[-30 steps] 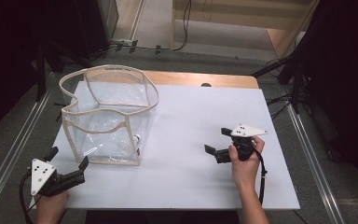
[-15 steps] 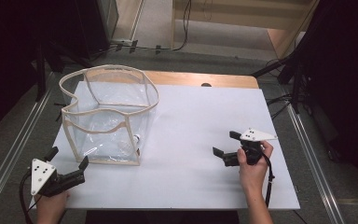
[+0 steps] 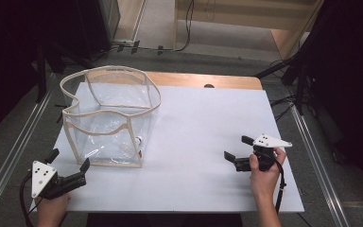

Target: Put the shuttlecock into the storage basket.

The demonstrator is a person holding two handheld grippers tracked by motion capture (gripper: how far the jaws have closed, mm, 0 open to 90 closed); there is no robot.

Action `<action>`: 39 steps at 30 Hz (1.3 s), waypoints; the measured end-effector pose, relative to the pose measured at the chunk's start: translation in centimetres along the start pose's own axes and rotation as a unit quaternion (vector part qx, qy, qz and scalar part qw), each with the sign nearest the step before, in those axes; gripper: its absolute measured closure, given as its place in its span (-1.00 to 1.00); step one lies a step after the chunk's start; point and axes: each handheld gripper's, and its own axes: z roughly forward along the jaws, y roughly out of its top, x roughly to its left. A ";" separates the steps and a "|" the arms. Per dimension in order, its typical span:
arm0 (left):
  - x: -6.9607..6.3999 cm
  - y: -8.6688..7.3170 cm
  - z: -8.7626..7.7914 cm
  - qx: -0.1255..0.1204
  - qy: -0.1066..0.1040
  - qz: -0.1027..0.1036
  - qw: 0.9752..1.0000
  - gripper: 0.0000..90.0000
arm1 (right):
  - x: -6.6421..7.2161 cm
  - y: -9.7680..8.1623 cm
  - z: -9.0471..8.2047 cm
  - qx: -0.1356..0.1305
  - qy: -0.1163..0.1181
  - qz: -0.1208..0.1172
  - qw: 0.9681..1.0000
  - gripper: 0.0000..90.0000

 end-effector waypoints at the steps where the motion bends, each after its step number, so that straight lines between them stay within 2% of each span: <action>1: 0.0 0.0 0.0 0.000 0.000 0.000 1.000 -1.00 | 0.0 0.0 0.0 0.000 0.000 0.000 1.000 -1.00; 12: 0.0 0.0 0.0 0.000 0.000 0.001 1.000 -1.00 | -0.7 -1.0 -1.2 -0.001 -0.014 0.005 1.000 -1.00; 18: 0.0 0.0 -0.1 -0.002 0.007 -0.003 1.000 -1.00 | -0.9 -1.3 -2.1 -0.006 -0.021 0.004 1.000 -1.00; 26: -0.2 0.0 0.0 0.000 0.006 0.008 1.000 -1.00 | -1.4 -2.2 -3.2 -0.012 -0.030 0.009 0.999 -1.00; 28: -0.2 0.0 0.0 0.000 0.005 0.006 1.000 -1.00 | -1.4 -2.3 -3.4 -0.015 -0.032 0.016 0.999 -1.00; 39: -0.1 0.0 0.0 -0.001 0.004 0.001 1.000 -1.00 | -1.8 -3.7 -4.9 -0.023 -0.044 0.020 0.999 -1.00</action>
